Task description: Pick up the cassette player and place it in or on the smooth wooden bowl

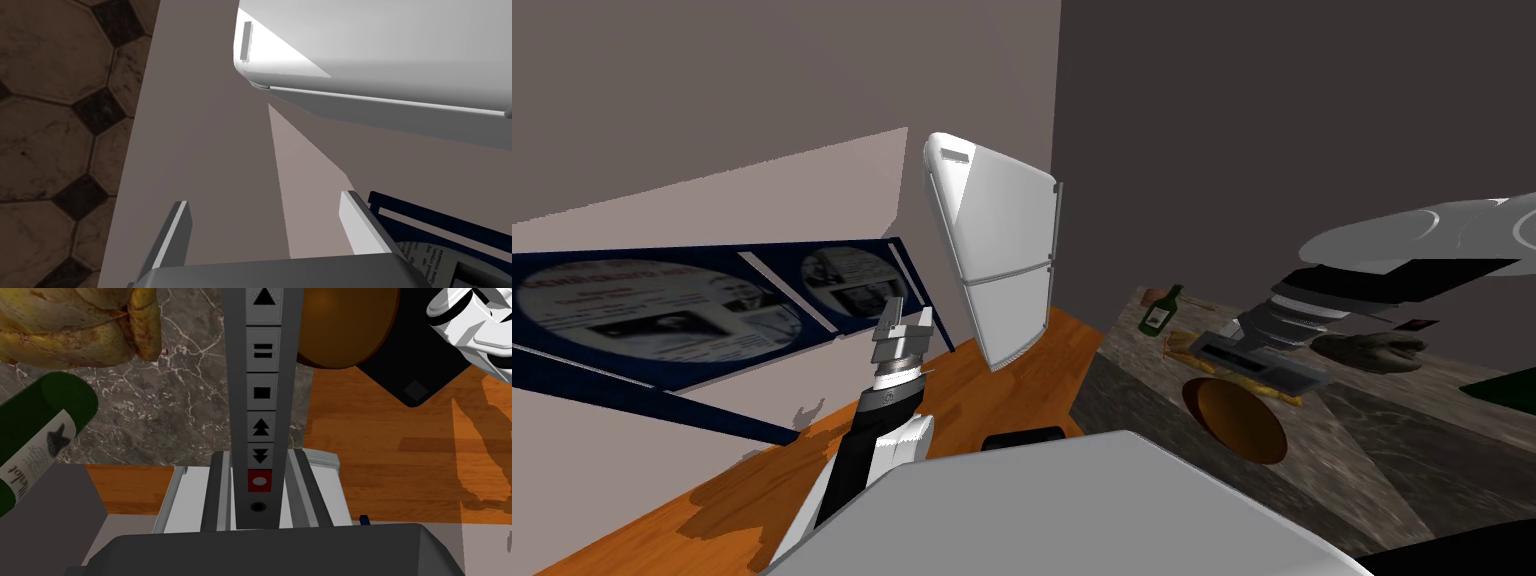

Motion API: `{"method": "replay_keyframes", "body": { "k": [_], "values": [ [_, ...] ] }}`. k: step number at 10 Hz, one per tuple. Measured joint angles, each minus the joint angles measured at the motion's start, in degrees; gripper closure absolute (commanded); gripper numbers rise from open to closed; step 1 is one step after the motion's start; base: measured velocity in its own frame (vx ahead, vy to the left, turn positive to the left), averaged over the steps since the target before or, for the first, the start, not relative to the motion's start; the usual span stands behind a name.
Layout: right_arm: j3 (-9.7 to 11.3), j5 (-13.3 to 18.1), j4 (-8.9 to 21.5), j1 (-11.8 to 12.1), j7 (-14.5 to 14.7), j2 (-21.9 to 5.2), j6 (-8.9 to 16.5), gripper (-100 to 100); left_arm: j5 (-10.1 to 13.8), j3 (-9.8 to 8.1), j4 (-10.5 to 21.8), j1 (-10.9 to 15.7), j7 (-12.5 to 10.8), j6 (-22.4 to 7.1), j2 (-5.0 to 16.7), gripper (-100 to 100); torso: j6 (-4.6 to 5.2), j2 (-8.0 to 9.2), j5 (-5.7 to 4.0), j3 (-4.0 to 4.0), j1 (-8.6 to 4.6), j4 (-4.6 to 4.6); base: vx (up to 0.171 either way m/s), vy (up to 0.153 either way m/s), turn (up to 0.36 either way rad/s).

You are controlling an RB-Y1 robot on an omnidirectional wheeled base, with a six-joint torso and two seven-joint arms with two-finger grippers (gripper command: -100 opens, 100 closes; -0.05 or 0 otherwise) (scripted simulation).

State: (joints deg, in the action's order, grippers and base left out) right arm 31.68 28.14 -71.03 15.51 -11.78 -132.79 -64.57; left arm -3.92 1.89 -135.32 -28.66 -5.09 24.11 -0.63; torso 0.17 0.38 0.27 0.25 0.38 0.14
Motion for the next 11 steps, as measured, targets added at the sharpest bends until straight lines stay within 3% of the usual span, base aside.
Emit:
{"method": "replay_keyframes", "body": {
  "k": [4, 5, 6, 7, 11],
  "values": [
    [0.0, 0.0, 0.0, 0.0, 0.0, 0.0, 0.0, -100, 0.0, 0.00, 0.0, 0.0, 0.0, 0.0, 0.0, 0, -0.02, -0.20, -0.01, -0.13, -0.04, -0.06, 0.000, 0.000, 0.000],
    [0.0, 0.0, 0.0, 0.0, 0.0, 0.0, 0.0, 0, 0.0, 0.00, 0.0, 0.0, 0.0, 0.0, 0.0, 0, -0.02, -0.20, -0.01, -0.13, -0.04, -0.06, 0.000, 0.000, 0.000],
    [0.0, 0.0, 0.0, 0.0, 0.0, 0.0, 0.0, -100, 0.0, 0.00, 0.0, 0.0, 0.0, 0.0, 0.0, 0, -0.02, -0.21, -0.01, -0.13, -0.05, -0.06, -0.009, 0.017, 0.114],
    [1.1, -0.1, 0.9, -0.8, 0.4, 0.2, -0.6, -100, 0.0, 0.00, 0.0, 0.0, 0.0, 0.0, 0.0, 0, -0.04, -0.19, 0.00, -0.13, 0.01, -0.06, -0.009, 0.017, 0.071],
    [1.1, 0.3, 7.7, -0.4, 2.4, 2.5, -5.0, -100, 0.0, 0.00, 0.0, 0.0, 0.0, 0.0, 0.0, 0, -0.03, -0.18, 0.01, -0.11, 0.03, -0.06, -0.012, 0.023, 0.109]
  ]
}}
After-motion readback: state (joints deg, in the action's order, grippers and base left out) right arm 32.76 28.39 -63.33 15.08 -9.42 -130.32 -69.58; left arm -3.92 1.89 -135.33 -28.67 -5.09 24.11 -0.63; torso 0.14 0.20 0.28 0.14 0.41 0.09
